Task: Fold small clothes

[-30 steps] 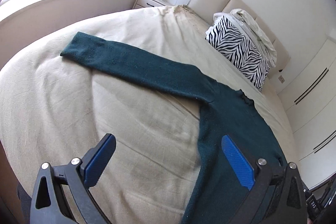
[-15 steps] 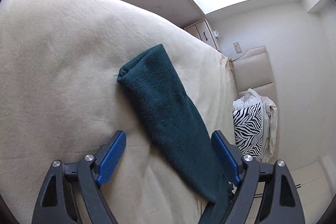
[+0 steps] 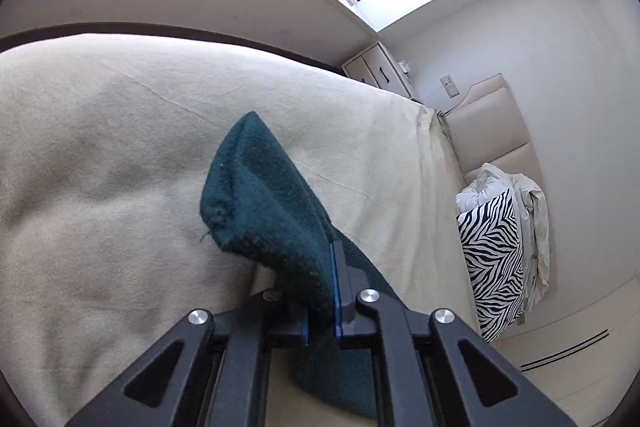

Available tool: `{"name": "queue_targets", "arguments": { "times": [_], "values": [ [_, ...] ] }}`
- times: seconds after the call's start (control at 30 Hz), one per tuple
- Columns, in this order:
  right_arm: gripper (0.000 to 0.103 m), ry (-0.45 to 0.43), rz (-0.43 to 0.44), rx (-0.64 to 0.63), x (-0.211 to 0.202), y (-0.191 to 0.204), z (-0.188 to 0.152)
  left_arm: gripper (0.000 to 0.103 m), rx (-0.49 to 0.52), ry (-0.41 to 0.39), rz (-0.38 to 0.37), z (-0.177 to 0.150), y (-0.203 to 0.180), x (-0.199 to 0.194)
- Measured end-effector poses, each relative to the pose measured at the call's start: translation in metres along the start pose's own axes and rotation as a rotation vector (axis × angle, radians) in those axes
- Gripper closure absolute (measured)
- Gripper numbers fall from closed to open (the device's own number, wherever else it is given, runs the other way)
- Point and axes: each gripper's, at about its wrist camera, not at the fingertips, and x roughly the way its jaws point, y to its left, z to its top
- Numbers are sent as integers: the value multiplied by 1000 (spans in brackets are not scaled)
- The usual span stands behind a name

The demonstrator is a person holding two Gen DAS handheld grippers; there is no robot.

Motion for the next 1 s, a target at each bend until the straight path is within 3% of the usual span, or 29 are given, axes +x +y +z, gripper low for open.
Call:
{"name": "queue_targets", "arguments": {
  "times": [0.1, 0.23, 0.33, 0.43, 0.47, 0.5, 0.6, 0.67, 0.77, 0.93, 0.97, 1.0],
  "values": [
    [36, -11, 6, 35, 0, -14, 3, 95, 283, 33, -52, -35, -85, 4],
    [36, -9, 19, 76, 5, -31, 6, 95, 755, 88, -98, -142, -201, 15],
    [36, 8, 45, 102, 12, -43, 14, 93, 1033, 123, -80, -233, -243, 33],
    [36, 52, 85, 118, 28, -51, 27, 85, 1233, 190, -14, -301, -243, 51],
    [36, 73, 109, 124, 36, -53, 32, 74, 1252, 201, -8, -312, -238, 52],
    [36, 95, 137, 132, 44, -53, 38, 57, 1256, 207, 4, -318, -231, 51],
    [36, 159, 233, 183, 77, -48, 57, 26, 1209, 212, 18, -314, -216, 45],
    [36, 204, 291, 221, 106, -37, 70, 20, 1150, 210, 6, -301, -207, 41],
    [36, 282, 386, 263, 153, -12, 88, 20, 1053, 224, -21, -293, -187, 32],
    [36, 422, 431, 279, 222, 40, 95, 20, 949, 230, -66, -282, -166, 26],
    [38, 448, 421, 270, 235, 49, 94, 20, 944, 226, -71, -281, -165, 26],
    [46, 467, 405, 264, 245, 56, 94, 20, 940, 225, -75, -280, -164, 26]
  ]
}}
